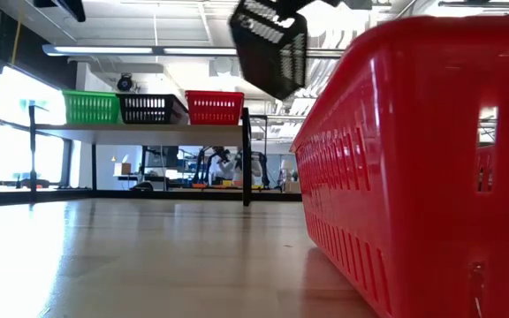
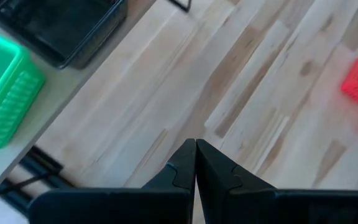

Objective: Stack baskets on shelf by color
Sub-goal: Stack the bottom black bin on top of the black bin on the shelf

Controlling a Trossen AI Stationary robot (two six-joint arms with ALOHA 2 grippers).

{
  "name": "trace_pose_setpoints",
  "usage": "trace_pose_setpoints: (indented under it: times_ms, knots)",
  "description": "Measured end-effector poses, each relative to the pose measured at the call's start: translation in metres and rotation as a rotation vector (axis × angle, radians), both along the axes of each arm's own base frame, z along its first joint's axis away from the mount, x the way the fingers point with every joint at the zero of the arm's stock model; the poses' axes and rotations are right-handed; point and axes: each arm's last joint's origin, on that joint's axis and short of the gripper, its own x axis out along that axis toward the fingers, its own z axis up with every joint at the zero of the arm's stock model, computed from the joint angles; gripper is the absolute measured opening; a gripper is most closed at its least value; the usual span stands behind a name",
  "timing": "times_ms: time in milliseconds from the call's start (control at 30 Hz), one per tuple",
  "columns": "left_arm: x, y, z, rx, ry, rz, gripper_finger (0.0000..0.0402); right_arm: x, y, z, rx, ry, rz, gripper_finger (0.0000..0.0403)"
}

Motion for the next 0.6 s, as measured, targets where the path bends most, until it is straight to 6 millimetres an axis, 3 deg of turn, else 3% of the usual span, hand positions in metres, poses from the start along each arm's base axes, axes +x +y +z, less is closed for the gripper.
trace_pose_setpoints:
  times_ms: [267,600]
  knots:
    - [-0.006,0.000,-0.003,-0.014,0.065,0.064,0.0000,0.043,-0.023,0.016,-0.108,-0.018,0.065,0.0000]
    - [-0.003,0.004,-0.004,0.088,0.066,0.131,0.0000,0.063,-0.059,0.036,-0.288,-0.091,0.138,0.0000]
